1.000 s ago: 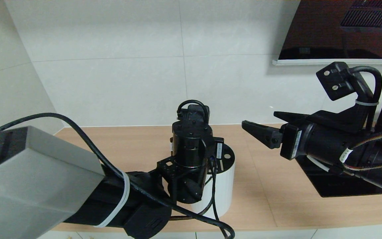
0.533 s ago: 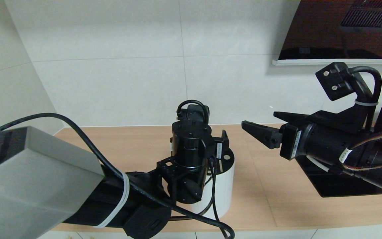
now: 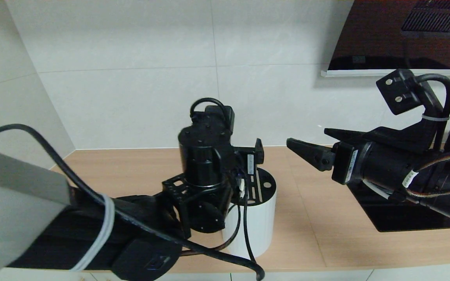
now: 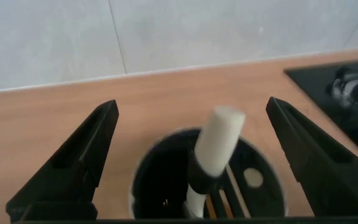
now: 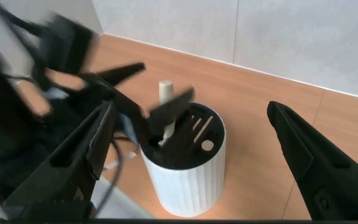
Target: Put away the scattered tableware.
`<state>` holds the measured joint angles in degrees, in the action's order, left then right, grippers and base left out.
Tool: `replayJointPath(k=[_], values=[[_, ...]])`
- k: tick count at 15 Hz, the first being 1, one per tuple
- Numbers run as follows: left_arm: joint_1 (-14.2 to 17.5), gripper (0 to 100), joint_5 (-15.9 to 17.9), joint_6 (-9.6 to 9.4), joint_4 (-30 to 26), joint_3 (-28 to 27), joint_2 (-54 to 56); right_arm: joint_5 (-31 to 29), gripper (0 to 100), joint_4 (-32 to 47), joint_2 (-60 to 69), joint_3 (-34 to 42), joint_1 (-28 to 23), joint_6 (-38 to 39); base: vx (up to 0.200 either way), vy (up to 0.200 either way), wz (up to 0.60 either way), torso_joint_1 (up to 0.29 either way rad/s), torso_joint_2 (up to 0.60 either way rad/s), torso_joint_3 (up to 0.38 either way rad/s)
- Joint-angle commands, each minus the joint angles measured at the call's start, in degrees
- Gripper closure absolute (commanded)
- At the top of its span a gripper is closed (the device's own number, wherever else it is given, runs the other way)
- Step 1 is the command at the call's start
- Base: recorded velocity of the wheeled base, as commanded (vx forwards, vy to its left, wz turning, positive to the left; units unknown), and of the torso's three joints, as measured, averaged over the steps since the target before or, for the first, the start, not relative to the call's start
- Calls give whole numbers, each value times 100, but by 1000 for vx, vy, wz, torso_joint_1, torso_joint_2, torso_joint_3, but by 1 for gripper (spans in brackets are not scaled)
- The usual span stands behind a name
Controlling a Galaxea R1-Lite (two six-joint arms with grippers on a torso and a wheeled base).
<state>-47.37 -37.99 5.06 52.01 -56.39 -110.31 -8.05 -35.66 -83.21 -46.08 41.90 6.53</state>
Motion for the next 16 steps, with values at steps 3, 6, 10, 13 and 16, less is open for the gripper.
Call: replayJointPath(k=[3, 6, 10, 13, 16], values=[[615, 0, 380, -49, -296, 445, 1943, -30, 0, -11, 402, -85, -490, -82, 0, 0, 0, 0, 0, 0], [1459, 0, 1241, -75, -780, 1306, 3605, -83, 0, -3, 1264, 319, -1272, -170, 0, 0, 0, 0, 0, 0], [2197, 0, 1654, -84, -1702, 2440, 5468, 163, 0, 50, 3294, 1602, -2546, -196, 0, 0, 0, 0, 0, 0], [2839, 0, 1672, -146, -3021, 2836, 7226, 154, 0, 1360, 5192, 2068, -2740, -205, 0, 0, 0, 0, 0, 0], [3182, 0, 1742, -365, -4401, 2827, 8746, 137, 0, 3232, 6493, 1655, -2845, -311, 0, 0, 0, 0, 0, 0]])
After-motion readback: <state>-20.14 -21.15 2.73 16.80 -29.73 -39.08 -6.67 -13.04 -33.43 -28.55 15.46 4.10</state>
